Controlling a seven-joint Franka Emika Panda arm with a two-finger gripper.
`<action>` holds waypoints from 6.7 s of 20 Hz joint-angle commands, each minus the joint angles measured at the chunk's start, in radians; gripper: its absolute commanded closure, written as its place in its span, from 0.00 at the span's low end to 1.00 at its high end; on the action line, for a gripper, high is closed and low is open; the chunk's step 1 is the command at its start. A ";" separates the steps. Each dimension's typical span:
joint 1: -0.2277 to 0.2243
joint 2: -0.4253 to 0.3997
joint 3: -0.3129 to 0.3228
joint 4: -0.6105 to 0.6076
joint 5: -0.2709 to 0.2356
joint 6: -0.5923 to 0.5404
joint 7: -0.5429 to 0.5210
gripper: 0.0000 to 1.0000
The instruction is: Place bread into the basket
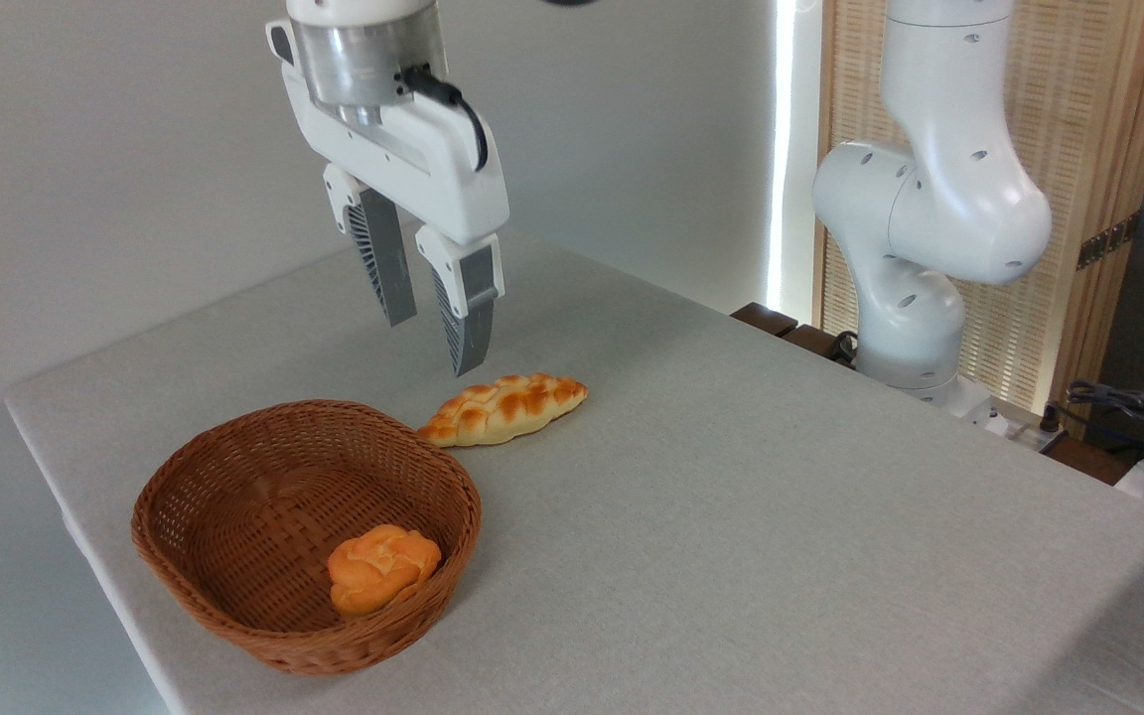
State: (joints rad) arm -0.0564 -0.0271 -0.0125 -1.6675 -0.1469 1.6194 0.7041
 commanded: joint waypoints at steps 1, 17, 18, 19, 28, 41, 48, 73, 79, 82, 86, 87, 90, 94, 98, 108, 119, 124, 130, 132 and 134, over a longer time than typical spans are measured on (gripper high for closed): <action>-0.042 -0.101 -0.004 -0.160 -0.023 0.064 0.005 0.00; -0.290 -0.275 -0.003 -0.678 0.006 0.396 0.213 0.00; -0.292 -0.274 -0.003 -0.686 0.006 0.410 0.212 0.00; -0.292 -0.269 -0.003 -0.695 0.006 0.428 0.210 0.00; -0.319 -0.223 -0.003 -0.755 0.006 0.589 0.209 0.00; -0.319 -0.221 -0.003 -0.764 0.004 0.636 0.213 0.73; -0.319 -0.231 0.003 -0.697 -0.002 0.513 0.198 0.72; -0.306 0.254 0.164 -0.074 -0.137 0.556 0.009 0.55; -0.307 0.268 0.158 -0.075 -0.131 0.556 0.011 0.11; -0.307 0.268 0.158 -0.075 -0.132 0.556 0.009 0.00; -0.307 0.268 0.158 -0.075 -0.138 0.556 0.009 0.00; -0.307 0.268 0.158 -0.075 -0.137 0.554 0.009 0.00; -0.307 0.268 0.158 -0.075 -0.137 0.554 0.009 0.00; -0.307 0.268 0.158 -0.075 -0.135 0.554 0.011 0.00; -0.307 0.250 0.161 -0.066 -0.129 0.534 0.011 0.00; -0.140 0.058 0.138 0.060 -0.017 0.083 0.020 0.00; -0.013 0.023 0.020 0.060 0.073 0.019 0.014 0.00; -0.013 0.023 0.020 0.060 0.119 0.019 0.012 0.00; -0.013 0.023 0.022 0.060 0.121 0.017 0.009 0.00; -0.013 0.023 0.023 0.060 0.121 0.017 -0.004 0.00; -0.013 0.023 0.023 0.060 0.121 0.019 -0.014 0.00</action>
State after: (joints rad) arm -0.0700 0.0058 0.0088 -1.6034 -0.0402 1.6550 0.7196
